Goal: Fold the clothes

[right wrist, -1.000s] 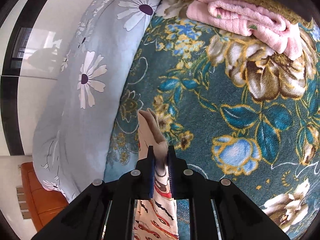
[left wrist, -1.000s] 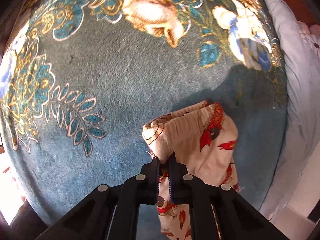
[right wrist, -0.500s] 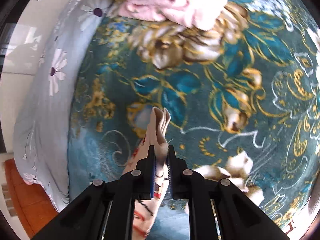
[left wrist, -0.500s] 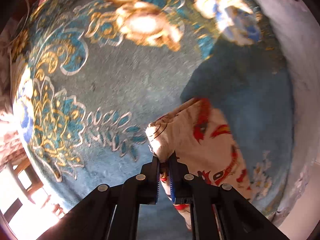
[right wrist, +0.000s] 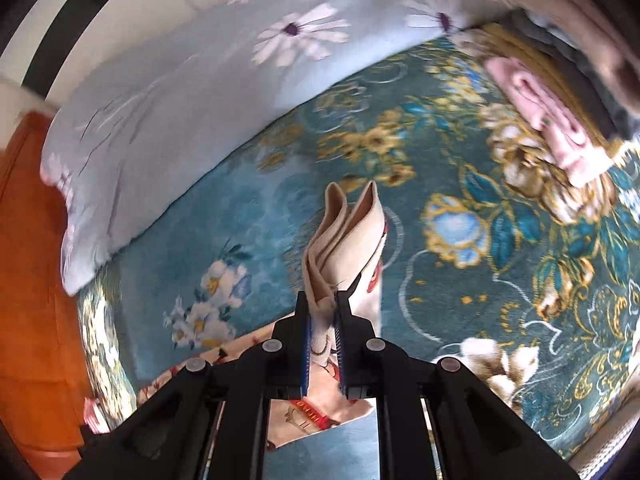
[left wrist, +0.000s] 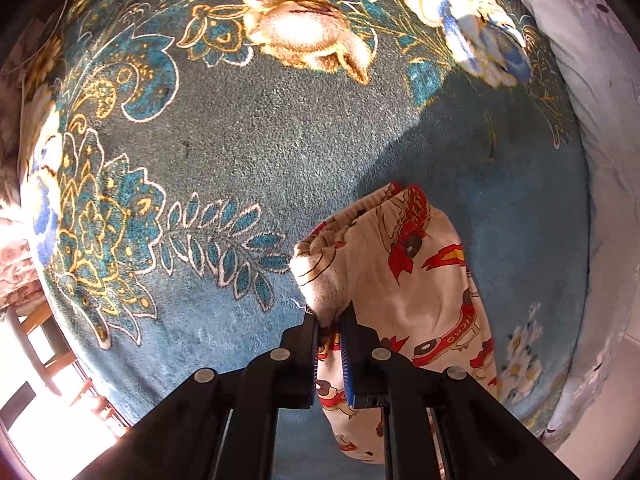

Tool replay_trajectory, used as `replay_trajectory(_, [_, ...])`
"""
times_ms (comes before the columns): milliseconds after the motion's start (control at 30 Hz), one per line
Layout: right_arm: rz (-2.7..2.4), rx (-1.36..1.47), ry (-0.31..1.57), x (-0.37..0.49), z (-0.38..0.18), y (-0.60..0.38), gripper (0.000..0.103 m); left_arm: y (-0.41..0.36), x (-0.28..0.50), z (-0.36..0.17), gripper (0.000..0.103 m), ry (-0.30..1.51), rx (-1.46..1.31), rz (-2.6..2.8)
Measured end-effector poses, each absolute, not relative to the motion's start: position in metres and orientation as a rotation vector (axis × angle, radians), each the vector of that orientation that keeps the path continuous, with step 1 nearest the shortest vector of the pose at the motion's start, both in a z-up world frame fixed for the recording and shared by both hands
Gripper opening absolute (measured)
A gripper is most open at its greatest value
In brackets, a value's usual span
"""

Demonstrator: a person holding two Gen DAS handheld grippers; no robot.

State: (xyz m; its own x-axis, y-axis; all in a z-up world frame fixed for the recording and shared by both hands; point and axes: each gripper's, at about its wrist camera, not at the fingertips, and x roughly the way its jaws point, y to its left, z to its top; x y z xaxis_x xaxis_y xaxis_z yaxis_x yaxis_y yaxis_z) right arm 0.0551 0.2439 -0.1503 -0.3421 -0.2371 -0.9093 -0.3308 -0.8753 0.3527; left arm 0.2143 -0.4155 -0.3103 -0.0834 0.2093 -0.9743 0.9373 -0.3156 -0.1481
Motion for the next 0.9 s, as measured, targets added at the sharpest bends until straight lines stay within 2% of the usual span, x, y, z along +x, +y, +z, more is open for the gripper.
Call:
replay_trajectory(100, [2.506, -1.923, 0.611, 0.051, -0.163, 0.172, 0.011, -0.413, 0.215, -0.315, 0.012, 1.242, 1.579, -1.467])
replay_trajectory(200, [2.531, -2.07, 0.586, 0.054, -0.185, 0.11, 0.011, -0.414, 0.219, -0.32, 0.012, 1.243, 1.588, -1.465])
replay_trajectory(300, [2.549, -2.179, 0.47, 0.06, -0.205, 0.055, 0.011, -0.417, 0.225, -0.327, 0.012, 1.277, 1.585, -1.454])
replay_trajectory(567, [2.477, -2.386, 0.18, 0.089, -0.246, -0.027, 0.011, -0.426, 0.245, -0.347, 0.014, 1.372, 1.594, -1.434])
replay_trajectory(700, [2.352, -2.401, 0.225, 0.094, -0.264, -0.031, 0.015, -0.428, 0.256, -0.357, 0.018, 1.436, 1.582, -1.398])
replay_trajectory(767, [2.314, -2.41, 0.278, 0.095, -0.267, -0.03, 0.015, -0.429, 0.259, -0.361, 0.024, 1.462, 1.579, -1.388])
replay_trajectory(800, [2.309, -2.424, 0.309, 0.096, -0.265, -0.03, 0.022, -0.429, 0.261, -0.362, 0.026, 1.473, 1.579, -1.387])
replay_trajectory(833, [2.305, -2.437, 0.341, 0.096, -0.264, -0.03, 0.039, -0.43, 0.261, -0.364, 0.031, 1.482, 1.58, -1.388])
replay_trajectory(900, [2.304, -2.481, 0.429, 0.1, -0.254, -0.028, 0.052, -0.43, 0.263, -0.367, 0.037, 1.491, 1.587, -1.384])
